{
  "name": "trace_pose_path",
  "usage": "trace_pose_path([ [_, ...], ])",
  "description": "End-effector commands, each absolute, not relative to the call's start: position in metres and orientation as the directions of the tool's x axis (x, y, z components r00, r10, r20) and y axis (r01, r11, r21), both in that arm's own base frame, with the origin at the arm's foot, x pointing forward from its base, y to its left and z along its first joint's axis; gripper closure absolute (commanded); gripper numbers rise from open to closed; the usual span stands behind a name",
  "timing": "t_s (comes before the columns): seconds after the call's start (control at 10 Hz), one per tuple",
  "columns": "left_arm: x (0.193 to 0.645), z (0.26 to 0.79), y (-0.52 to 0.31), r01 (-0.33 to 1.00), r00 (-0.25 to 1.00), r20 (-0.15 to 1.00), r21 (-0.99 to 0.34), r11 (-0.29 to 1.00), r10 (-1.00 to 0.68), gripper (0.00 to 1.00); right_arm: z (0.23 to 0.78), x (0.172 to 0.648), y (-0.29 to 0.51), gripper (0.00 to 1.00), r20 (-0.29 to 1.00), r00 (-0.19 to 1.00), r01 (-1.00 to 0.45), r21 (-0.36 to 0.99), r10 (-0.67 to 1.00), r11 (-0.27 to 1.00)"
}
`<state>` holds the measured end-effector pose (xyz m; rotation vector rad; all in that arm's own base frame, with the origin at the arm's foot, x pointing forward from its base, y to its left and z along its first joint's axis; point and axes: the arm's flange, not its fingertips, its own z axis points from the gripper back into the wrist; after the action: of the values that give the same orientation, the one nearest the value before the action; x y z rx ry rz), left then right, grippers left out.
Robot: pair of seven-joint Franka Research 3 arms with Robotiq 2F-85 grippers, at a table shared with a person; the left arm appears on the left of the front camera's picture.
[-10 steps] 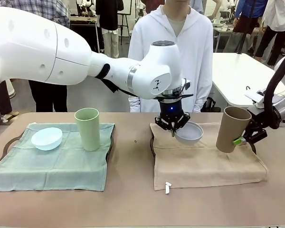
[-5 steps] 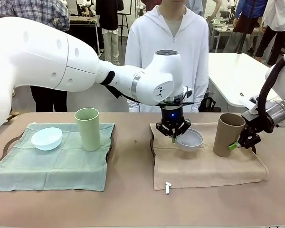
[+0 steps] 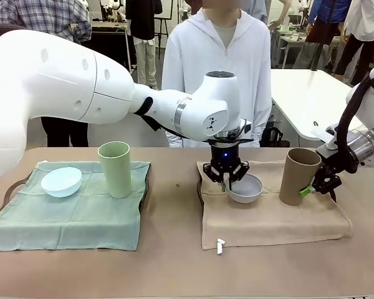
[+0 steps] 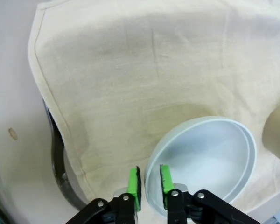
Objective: Set up a tray with a mat and arrange the tableware.
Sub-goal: Place the Picnic Bowl and Reusable plastic cup back onto the Handle tray in front of the human's position.
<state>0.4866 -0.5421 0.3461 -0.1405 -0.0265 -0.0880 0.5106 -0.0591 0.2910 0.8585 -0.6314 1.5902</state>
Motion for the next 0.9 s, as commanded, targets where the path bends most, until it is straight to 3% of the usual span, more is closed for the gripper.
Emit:
trace_pose_path([
  [0.0, 0.489, 0.351, -0.546, 0.114, 0.994, 0.017, -0.137, 0.984, -0.112, 0.00, 0.274, 0.512, -0.060, 0.00, 0.758, -0.066, -0.982, 0.066, 0.649, -0.177],
  [0.4, 0.485, 0.355, -0.543, 0.110, 0.994, 0.011, -0.141, 0.984, -0.109, 0.00, 0.284, 0.507, -0.068, 0.00, 0.701, 0.050, -0.985, 0.152, 0.711, -0.080],
  [0.5, 0.485, 0.357, -0.540, 0.109, 0.994, 0.014, -0.144, 0.984, -0.108, 0.26, 0.293, 0.503, -0.072, 0.00, 0.690, 0.054, -0.987, 0.147, 0.722, -0.066],
  [0.8, 0.482, 0.366, -0.533, 0.108, 0.994, 0.026, -0.154, 0.982, -0.105, 0.00, 0.324, 0.493, -0.085, 0.00, 0.588, 0.161, -0.981, 0.183, 0.793, 0.063],
])
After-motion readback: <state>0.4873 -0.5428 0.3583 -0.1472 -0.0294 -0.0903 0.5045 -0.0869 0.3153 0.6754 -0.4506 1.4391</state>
